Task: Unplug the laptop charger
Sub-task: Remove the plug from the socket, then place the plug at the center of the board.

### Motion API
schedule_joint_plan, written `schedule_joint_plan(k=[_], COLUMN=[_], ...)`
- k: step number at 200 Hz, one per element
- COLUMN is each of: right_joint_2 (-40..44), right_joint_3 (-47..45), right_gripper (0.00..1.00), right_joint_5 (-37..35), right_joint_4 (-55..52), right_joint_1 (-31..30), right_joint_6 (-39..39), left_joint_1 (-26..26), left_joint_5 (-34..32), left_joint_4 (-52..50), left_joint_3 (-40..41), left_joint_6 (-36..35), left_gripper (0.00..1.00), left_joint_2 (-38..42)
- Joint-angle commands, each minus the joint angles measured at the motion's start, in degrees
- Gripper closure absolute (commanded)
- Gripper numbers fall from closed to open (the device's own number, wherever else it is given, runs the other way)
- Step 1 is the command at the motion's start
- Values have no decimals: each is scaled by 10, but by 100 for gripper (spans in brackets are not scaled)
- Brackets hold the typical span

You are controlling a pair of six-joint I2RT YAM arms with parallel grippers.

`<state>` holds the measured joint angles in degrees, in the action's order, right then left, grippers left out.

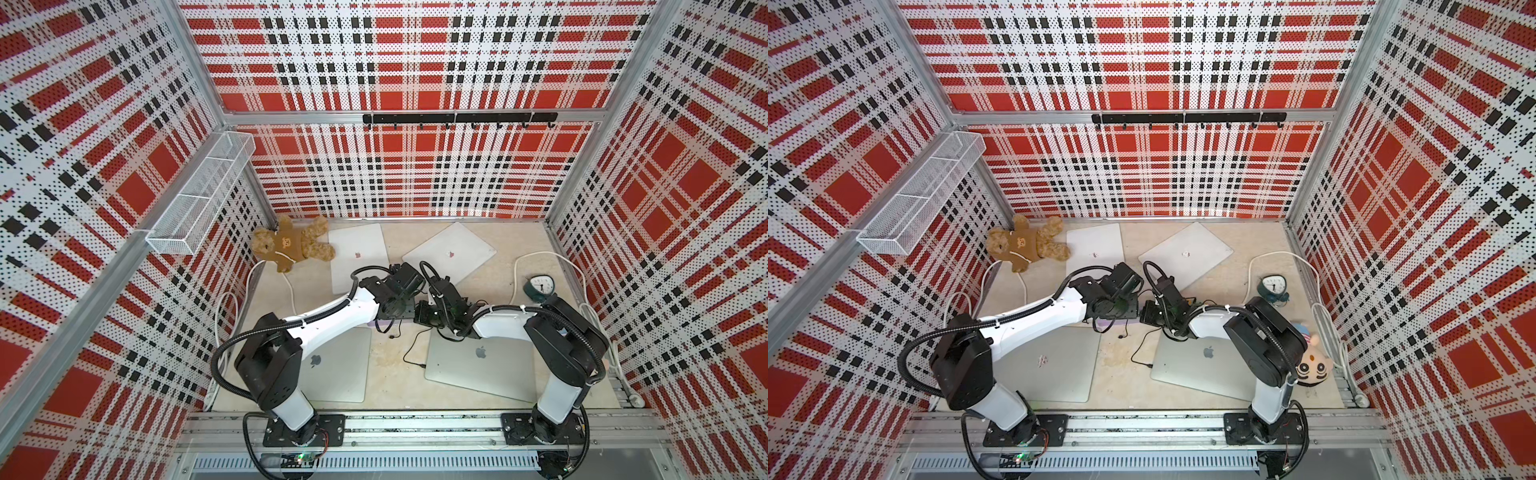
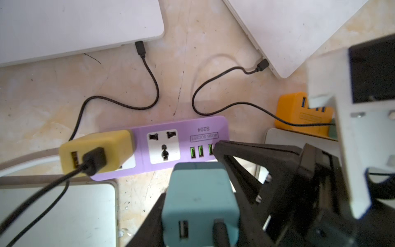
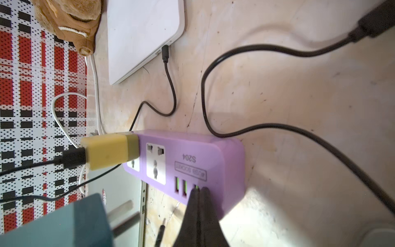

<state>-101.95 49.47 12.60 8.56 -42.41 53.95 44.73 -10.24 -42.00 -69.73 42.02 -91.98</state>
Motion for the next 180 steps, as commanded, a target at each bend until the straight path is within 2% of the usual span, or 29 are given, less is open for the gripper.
schedule_joint_plan(k=[1, 44, 75, 117, 137, 180], right_joint_2=[-8, 23, 53, 88, 109, 148], right_joint_3=[-14, 18, 34, 50, 57, 99], right_gripper=[98, 95, 95, 94, 92, 91], right_joint_5=[19, 53, 49, 54, 23, -83], right_joint_4=[-130, -107, -96, -76, -90, -210], right_joint_1=[-7, -8, -8, -8, -8, -4], right_joint_6=[-14, -10, -1, -4, -15, -84], left_joint_1=[-4, -3, 10, 58, 88, 141], left_joint_5=[9, 4, -11, -37, -54, -79], left_joint_4=[6, 0, -11, -7, 0, 60], left_joint_3=[6, 37, 63, 117, 146, 230], left_joint_6=[2, 15, 37, 92, 122, 184], left_gripper=[100, 100, 100, 100, 100, 100], left_joint_2=[28, 60, 98, 141, 155, 183])
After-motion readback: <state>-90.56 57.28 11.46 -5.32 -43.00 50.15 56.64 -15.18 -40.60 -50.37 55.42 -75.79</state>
